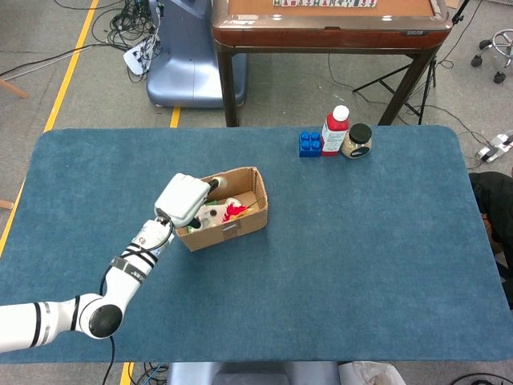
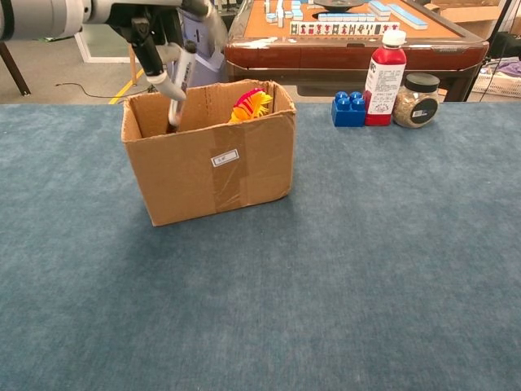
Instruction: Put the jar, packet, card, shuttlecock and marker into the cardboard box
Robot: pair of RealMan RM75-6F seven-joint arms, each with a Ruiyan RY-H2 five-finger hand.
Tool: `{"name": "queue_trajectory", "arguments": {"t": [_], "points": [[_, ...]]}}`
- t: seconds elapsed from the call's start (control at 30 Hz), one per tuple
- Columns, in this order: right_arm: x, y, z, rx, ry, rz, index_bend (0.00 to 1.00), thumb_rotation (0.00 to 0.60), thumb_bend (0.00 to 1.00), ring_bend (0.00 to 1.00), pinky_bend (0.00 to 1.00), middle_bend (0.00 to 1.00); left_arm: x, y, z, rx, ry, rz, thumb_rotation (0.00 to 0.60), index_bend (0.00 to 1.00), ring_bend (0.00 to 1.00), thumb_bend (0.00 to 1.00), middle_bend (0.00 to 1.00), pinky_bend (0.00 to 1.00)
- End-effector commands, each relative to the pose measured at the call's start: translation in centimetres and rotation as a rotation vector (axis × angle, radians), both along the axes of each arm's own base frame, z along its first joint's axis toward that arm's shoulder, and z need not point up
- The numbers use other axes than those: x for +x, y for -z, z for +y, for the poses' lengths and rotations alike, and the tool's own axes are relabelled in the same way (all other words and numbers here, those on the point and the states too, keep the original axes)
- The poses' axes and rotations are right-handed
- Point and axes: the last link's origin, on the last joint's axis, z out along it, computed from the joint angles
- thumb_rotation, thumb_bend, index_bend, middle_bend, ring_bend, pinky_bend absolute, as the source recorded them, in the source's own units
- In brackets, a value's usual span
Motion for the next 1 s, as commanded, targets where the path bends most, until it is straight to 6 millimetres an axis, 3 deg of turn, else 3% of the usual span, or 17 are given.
{"name": "queue_trajectory", "arguments": {"t": [0.03, 0.33, 0.57, 0.77, 0.87, 1.0], "points": [[0.0, 0.1, 0.0, 0.003, 0.000, 0.001, 0.26, 0.600, 0.19, 0.26, 0.39, 0.35, -0.1, -0.1, 0.0, 0.003, -0.014, 0.006, 0.600, 0.15, 0.98, 0.08, 0.88, 1.00], [0.0, 0.0, -0.1, 0.003, 0.001, -0.001, 0.26, 0.600, 0.19, 0.26, 0.39, 0.35, -1.0, -1.2, -0.8, 0.027, -0.023, 0.050, 0.600, 0.14, 0.97, 0.07, 0.88, 1.00], [0.1, 0.3, -0.3, 0.015, 0.004, 0.006, 0.26, 0.600, 0.19, 0.26, 0.39, 0.35, -2.6, -2.9, -3.8, 0.061, 0.024, 0.103, 0.600, 0.15, 0.94, 0.07, 0.83, 1.00], [0.2, 1.0, -0.8, 0.043, 0.012, 0.026, 0.26, 0.600, 0.19, 0.26, 0.39, 0.35, -5.0, -4.8, -6.5, 0.203, 0.202, 0.327, 0.600, 0.17, 0.89, 0.07, 0.66, 1.00], [0.3, 1.6, -1.3, 0.066, 0.018, 0.037, 0.26, 0.600, 0.19, 0.26, 0.39, 0.35, -6.1, -5.3, -7.7, 0.214, 0.196, 0.327, 0.600, 0.18, 0.82, 0.07, 0.53, 1.00], [0.9, 2.5, -2.1, 0.105, -0.013, 0.061, 0.26, 0.600, 0.19, 0.26, 0.39, 0.35, -7.4, -6.3, -9.3, 0.235, 0.174, 0.298, 0.600, 0.15, 0.75, 0.07, 0.51, 1.00]]}}
